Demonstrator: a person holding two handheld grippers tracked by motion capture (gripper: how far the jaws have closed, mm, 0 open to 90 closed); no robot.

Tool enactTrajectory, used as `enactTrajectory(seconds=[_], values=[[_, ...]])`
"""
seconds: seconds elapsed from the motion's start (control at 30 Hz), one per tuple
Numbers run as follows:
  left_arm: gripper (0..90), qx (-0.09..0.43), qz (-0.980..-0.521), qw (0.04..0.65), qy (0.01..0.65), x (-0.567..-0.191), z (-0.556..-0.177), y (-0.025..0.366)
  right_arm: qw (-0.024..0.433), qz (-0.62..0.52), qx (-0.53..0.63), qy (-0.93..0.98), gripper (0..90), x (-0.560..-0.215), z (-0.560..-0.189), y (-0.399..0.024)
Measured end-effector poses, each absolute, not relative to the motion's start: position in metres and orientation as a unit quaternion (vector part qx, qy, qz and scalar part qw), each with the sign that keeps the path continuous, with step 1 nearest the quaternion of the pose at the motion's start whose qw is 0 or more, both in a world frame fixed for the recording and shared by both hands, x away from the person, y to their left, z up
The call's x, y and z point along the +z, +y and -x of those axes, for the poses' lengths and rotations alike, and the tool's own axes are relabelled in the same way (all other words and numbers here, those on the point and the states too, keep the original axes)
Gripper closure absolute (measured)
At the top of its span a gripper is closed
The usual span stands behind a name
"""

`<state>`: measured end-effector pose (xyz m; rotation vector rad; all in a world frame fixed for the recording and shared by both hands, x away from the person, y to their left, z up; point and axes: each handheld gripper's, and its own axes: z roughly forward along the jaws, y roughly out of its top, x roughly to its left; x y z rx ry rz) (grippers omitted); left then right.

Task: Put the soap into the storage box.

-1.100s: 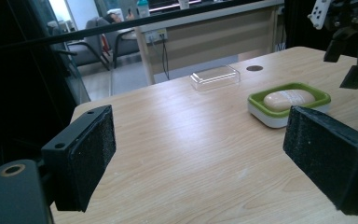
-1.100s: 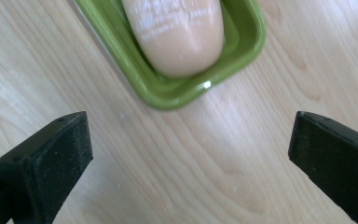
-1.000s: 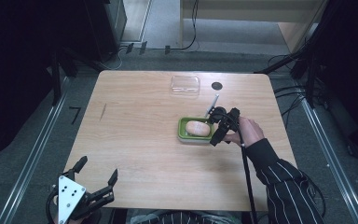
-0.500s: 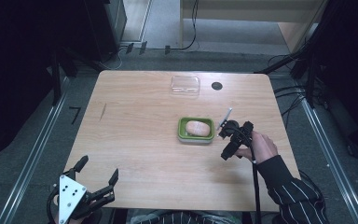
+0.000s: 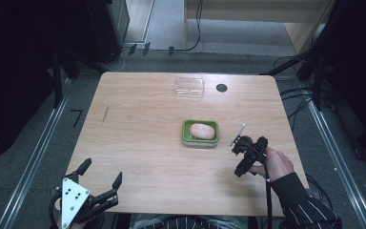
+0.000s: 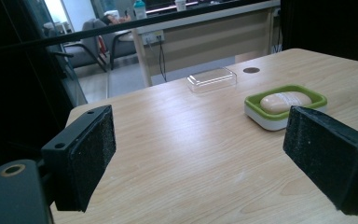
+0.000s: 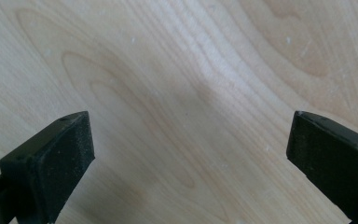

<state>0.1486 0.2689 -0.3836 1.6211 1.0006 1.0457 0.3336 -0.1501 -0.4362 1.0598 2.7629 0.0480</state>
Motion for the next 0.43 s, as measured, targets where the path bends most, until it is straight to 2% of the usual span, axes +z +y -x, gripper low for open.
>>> enactTrajectory(seconds=[0.3, 0.43], values=[[9.6, 0.426, -0.662, 0.466, 0.404, -0.383, -0.150, 0.267, 0.104, -0.340, 0.010, 0.935, 1.0, -0.449, -0.311, -0.154], [9.6, 0.426, -0.663, 0.464, 0.404, -0.383, -0.151, 0.266, 0.100, -0.335, 0.008, 0.937, 4.1, -0.453, -0.307, -0.154]])
